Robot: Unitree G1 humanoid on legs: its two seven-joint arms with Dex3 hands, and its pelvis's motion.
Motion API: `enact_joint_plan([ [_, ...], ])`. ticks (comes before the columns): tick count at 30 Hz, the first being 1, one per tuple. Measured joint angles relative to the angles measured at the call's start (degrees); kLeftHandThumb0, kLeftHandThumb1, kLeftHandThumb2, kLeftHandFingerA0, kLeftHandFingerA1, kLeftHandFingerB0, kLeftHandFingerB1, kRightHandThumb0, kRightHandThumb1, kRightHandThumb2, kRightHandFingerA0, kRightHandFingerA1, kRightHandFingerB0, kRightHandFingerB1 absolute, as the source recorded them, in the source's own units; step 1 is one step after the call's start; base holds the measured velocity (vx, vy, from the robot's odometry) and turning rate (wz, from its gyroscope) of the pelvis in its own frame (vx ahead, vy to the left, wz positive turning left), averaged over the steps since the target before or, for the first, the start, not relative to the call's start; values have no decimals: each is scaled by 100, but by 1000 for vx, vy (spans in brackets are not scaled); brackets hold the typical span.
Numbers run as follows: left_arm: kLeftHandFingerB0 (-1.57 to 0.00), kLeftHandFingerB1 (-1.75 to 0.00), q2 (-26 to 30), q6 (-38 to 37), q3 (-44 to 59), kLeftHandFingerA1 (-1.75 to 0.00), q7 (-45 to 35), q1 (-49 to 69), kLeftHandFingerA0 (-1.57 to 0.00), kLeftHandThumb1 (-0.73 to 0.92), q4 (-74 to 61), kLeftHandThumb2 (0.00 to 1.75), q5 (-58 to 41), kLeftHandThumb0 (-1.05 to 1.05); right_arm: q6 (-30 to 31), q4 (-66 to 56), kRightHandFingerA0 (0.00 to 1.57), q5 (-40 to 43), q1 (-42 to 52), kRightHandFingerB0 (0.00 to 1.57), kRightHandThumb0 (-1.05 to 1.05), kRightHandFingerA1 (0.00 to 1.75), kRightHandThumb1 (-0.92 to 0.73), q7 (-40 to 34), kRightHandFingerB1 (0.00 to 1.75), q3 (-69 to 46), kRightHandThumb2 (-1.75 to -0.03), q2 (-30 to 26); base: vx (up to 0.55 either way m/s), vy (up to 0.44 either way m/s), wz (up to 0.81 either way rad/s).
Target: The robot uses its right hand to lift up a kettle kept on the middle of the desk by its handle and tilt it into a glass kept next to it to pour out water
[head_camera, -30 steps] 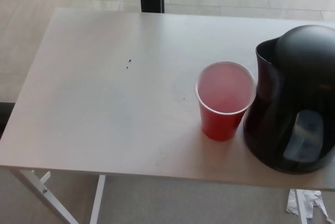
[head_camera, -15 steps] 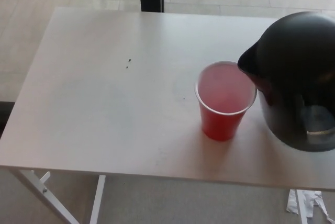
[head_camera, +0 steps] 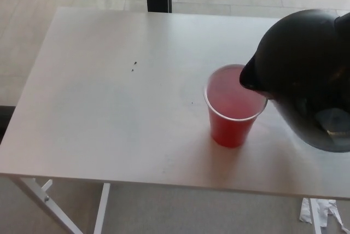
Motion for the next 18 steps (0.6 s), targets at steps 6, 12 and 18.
enact_joint_plan([
  [6,-70,-52,46,0,-7,-59,-8,-43,-90,63,8,60,-3,-76,63,-35,95,-71,-48,81,-9,171,-42,175,147,105,-125,-135,0,0,0],
  [12,-70,-53,78,2,-36,-57,-2,-48,-88,63,-61,60,0,-74,71,-51,90,-289,-144,81,-14,175,-39,331,163,414,-126,-332,0,0,0],
  [18,-63,-62,85,2,-54,-69,-4,-75,-88,49,-63,96,0,-75,285,-118,96,-560,-519,77,-15,175,-56,539,127,822,-88,-505,0,0,0],
])
